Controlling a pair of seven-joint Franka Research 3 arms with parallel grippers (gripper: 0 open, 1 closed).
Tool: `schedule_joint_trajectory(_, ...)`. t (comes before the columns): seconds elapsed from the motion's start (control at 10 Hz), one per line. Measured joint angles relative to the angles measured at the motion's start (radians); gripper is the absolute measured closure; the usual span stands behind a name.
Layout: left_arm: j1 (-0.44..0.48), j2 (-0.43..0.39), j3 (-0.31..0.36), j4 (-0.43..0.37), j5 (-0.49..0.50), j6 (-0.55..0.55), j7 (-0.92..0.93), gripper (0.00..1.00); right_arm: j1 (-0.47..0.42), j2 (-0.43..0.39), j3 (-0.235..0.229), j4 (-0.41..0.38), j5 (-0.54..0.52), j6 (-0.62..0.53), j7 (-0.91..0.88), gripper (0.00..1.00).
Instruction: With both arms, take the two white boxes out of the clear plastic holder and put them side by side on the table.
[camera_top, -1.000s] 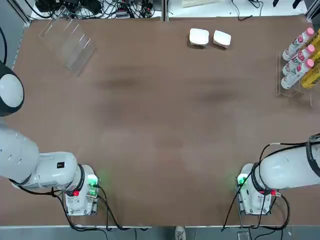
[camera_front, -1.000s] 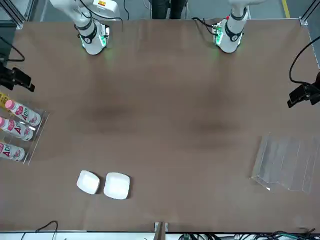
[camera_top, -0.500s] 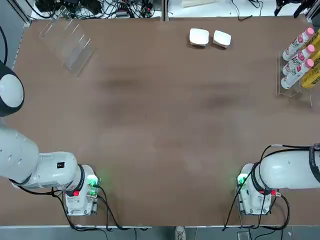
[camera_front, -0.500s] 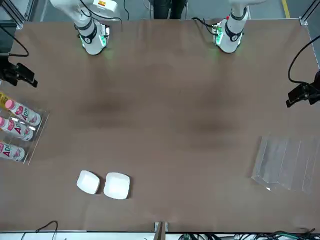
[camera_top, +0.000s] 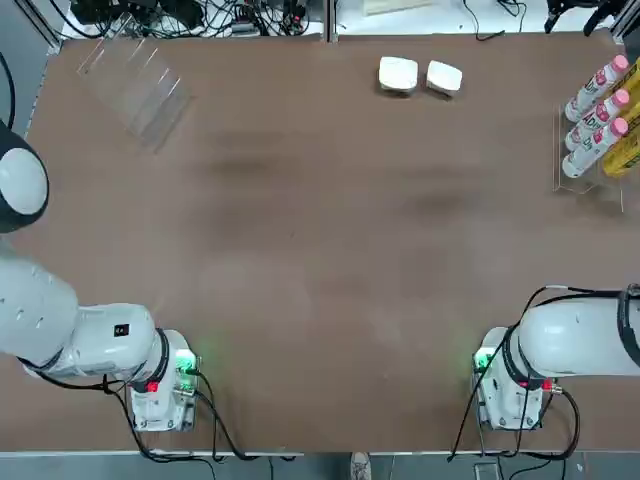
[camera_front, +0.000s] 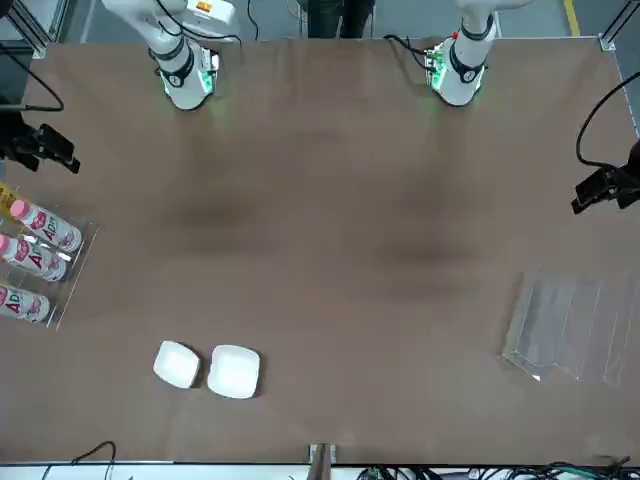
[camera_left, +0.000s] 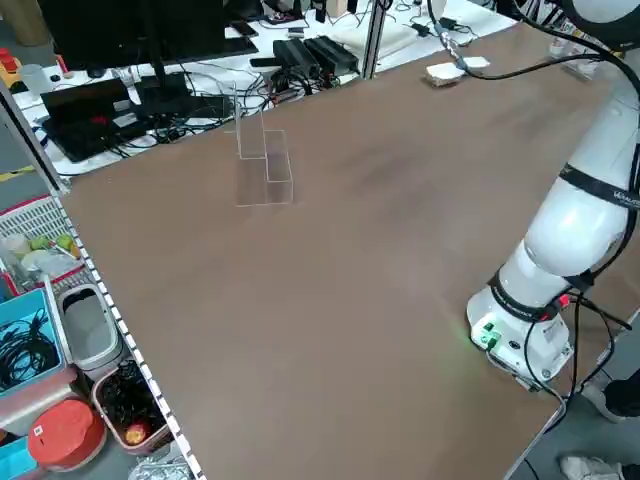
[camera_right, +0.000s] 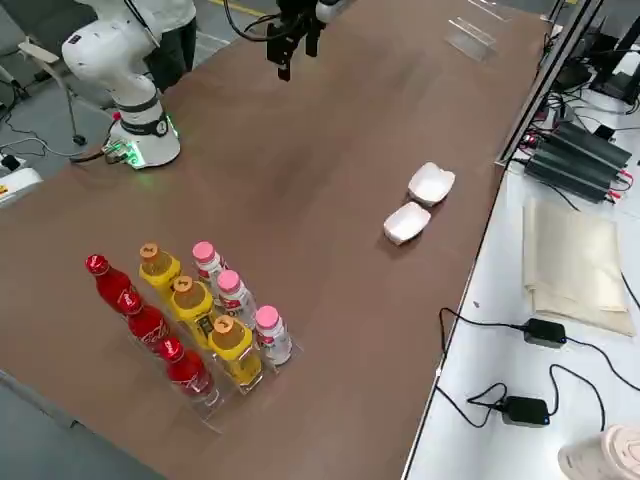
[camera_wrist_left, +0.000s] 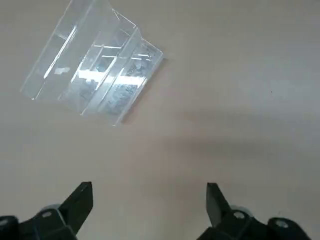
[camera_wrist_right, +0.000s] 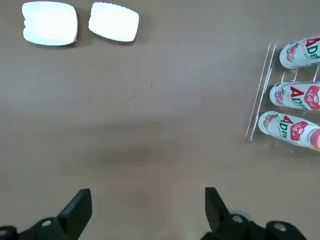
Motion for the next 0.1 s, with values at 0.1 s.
schedule_joint_trajectory(0.1,0.000,0.000,-0.001,0.000,0.000,-0.001,0.000,0.00,-0.001,0.000,0.000,0.000,0.000,0.002,0.000,0.00)
